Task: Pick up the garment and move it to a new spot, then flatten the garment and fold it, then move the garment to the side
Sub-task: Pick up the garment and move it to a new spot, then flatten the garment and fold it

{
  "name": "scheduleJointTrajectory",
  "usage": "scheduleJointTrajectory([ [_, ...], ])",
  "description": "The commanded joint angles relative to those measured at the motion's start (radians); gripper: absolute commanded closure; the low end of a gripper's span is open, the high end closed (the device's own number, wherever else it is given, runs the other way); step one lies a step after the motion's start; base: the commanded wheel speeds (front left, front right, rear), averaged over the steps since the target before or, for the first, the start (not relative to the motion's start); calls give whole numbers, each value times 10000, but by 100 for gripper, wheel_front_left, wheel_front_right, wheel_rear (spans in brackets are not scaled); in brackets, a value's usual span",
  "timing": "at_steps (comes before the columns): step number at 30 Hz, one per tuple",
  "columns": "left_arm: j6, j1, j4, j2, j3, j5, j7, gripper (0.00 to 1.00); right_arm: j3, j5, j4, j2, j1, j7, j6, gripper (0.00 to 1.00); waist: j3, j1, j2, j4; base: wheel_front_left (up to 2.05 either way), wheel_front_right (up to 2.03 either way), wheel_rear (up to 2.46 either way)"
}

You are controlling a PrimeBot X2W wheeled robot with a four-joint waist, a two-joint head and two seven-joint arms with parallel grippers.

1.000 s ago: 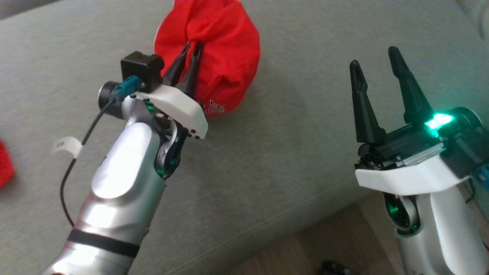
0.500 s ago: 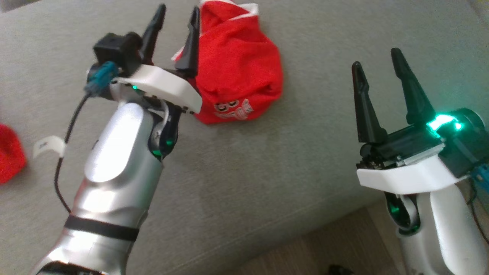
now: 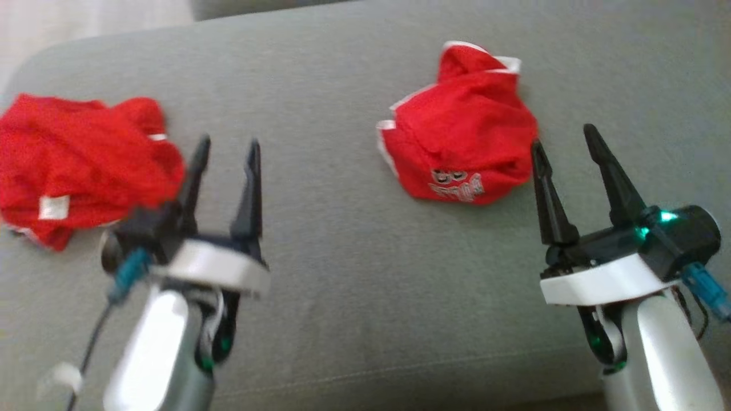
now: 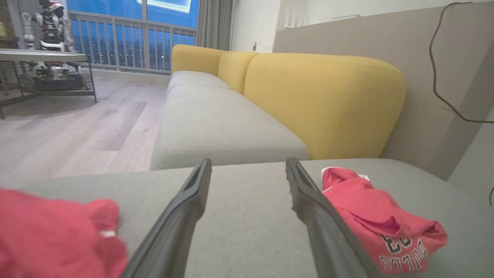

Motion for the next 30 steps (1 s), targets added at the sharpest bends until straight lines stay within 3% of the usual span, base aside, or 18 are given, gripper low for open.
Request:
scheduleJointTrajectory([
  [1, -36, 113, -550, 92, 347, 223, -49, 0, 117, -70, -228, 19, 82, -64, -2, 0, -439, 1, 0, 644, 0, 0, 0],
  [6, 103, 1428, -1258, -192, 691, 923, -50, 0, -47, -34, -4, 19, 391, -64, -2, 0, -653, 1, 0, 1036, 0, 0, 0],
  [11, -39, 2275, -1565, -626, 1012, 1160, -50, 0, -134, 49, 118, 19, 815, -64, -2, 0, -934, 1, 0, 1261, 0, 0, 0],
  [22, -315, 2631, -1841, -855, 1532, 1414, -51, 0, -61, 69, 237, 19, 858, -64, -2, 0, -1036, 1, 0, 1160, 0, 0, 0],
  [30, -160, 2713, -1982, -881, 1603, 953, -51, 0, -74, 9, 202, 19, 864, -64, -2, 0, -913, 1, 0, 1102, 0, 0, 0],
])
